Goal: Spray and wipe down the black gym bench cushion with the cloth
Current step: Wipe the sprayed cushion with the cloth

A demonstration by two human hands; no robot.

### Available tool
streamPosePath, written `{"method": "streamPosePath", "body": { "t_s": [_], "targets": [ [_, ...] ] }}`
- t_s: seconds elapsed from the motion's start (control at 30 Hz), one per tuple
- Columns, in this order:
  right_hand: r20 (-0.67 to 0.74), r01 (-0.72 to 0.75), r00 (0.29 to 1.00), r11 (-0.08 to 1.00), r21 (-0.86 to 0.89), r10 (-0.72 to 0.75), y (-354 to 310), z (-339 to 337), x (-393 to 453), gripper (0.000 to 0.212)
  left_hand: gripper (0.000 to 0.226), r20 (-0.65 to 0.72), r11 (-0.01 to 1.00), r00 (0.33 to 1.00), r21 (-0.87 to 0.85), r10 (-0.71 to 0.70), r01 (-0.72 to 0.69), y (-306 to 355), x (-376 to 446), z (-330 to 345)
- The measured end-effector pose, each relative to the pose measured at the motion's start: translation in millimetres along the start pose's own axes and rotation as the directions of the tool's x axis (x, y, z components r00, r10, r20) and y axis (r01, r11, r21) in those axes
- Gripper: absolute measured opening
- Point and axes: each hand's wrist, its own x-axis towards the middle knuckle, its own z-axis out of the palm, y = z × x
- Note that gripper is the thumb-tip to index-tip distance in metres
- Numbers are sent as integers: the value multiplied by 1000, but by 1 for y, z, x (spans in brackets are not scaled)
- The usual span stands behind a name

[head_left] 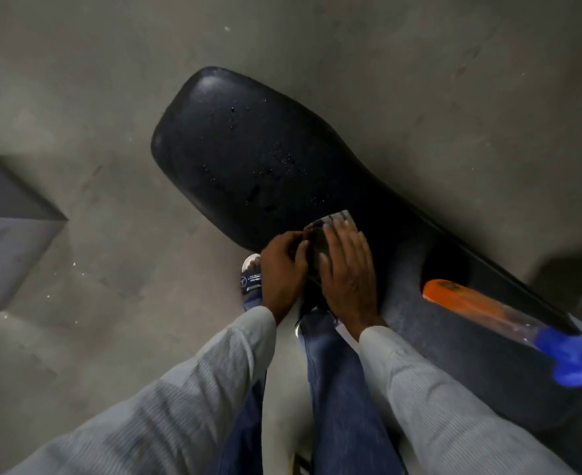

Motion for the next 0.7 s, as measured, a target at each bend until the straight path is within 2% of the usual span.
{"method": "streamPosePath", "body": {
  "t_s": [0.1, 0.23, 0.3, 0.37, 0.47, 0.6, 0.63, 0.7],
  "targets": [
    [127, 174, 980, 965, -194, -152, -2, 30, -10, 68, 22, -110, 970, 978, 187, 177, -154, -23, 7, -12],
    [192, 158, 976, 938, -308, -101, -12, 48, -5, 74, 45, -172, 891, 924, 371, 343, -262, -51, 29, -36],
    [182, 135, 980, 948, -287, -84, -21, 50, 8, 74, 52, -94, 837, 905, 429, 415, -339, -59, 46, -44],
    [143, 108, 987, 963, -248, -74, -26, 47, 30, 73, 58, 44, 750, 860, 469, 508, -467, -62, 62, -49],
    [73, -72, 993, 962, -264, 94, -24, 37, 58, 76, 63, 243, 609, 770, 492, 590, -622, -58, 87, -53],
    [-37, -381, 923, 890, -253, 384, -17, 33, 25, 74, 59, 361, 479, 681, 506, 637, -717, -46, 116, -50],
    [-31, -413, 907, 875, -252, 420, -25, 36, 7, 74, 59, 376, 463, 669, 506, 641, -728, -45, 120, -51],
    [45, -375, 916, 888, -267, 400, -49, 49, -20, 74, 60, 393, 456, 666, 505, 634, -733, -48, 123, -55]
  ]
}}
